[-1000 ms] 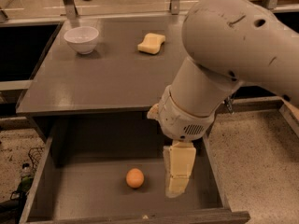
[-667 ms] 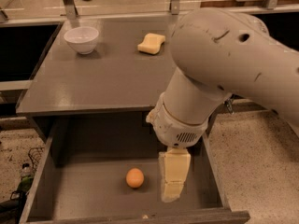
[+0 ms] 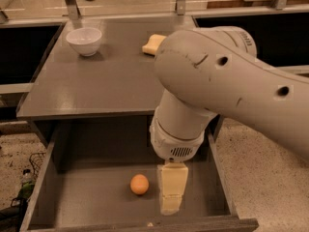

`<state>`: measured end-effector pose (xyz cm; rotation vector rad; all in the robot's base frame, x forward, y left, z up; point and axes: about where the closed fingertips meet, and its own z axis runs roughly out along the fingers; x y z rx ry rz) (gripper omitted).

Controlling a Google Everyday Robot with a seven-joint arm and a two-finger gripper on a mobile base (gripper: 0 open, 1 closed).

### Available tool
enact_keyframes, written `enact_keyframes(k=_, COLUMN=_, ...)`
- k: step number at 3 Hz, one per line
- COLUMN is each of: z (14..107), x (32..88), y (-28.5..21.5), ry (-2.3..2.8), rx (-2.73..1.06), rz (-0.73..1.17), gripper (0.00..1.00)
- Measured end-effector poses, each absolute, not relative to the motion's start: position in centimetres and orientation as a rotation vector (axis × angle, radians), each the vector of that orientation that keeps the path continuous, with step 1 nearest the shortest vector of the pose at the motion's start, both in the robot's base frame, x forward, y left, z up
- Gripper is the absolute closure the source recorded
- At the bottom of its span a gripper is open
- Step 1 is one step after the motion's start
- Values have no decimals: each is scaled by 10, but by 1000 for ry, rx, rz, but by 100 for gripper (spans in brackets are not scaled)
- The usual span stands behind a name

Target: Pick orange from top drawer and place on counter

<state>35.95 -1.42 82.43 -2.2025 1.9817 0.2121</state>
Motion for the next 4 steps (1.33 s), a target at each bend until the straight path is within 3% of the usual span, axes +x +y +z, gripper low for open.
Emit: enact_keyframes(k=4, z=811, x=368, y=-13, ry=2104, rx=-2012, rz=123, gripper=0)
